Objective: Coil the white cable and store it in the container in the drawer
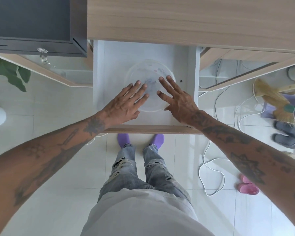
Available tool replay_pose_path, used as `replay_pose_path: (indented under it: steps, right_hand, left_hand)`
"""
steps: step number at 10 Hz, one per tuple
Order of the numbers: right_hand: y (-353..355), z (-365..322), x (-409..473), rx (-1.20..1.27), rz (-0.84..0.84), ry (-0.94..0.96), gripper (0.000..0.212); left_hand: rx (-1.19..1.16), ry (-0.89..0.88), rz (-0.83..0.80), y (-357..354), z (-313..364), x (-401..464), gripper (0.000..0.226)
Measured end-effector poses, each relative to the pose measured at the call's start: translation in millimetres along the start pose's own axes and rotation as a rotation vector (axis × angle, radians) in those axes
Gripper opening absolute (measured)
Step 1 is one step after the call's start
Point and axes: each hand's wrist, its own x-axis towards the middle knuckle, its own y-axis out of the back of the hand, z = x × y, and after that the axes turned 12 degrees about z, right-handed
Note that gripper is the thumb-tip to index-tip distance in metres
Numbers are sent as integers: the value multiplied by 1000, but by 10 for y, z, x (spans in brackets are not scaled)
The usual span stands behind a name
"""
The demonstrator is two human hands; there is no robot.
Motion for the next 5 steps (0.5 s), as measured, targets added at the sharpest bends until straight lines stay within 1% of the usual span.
replay_pose_path:
  steps: [1,2,3,4,5]
  right_hand:
    - [49,-35,38,-26,-23,-15,73]
    - [146,-106,80,-55,-64,-58,78]
    - [172,-206,50,-67,-122,-69,81]
    - [367,-233,112,-21,-96,-104,81]
    - [691,-262,260,89,15,-148,78]
  left_hand:
    - [-73,94,-32,112,125,42,65]
    - [-129,202,-89,292,186,59,73]
    - [-193,313,-216,369,278,27,78]
    - [-234,383,-105,581,242,24,72]
    - [-170,329,95,855,43,123,60]
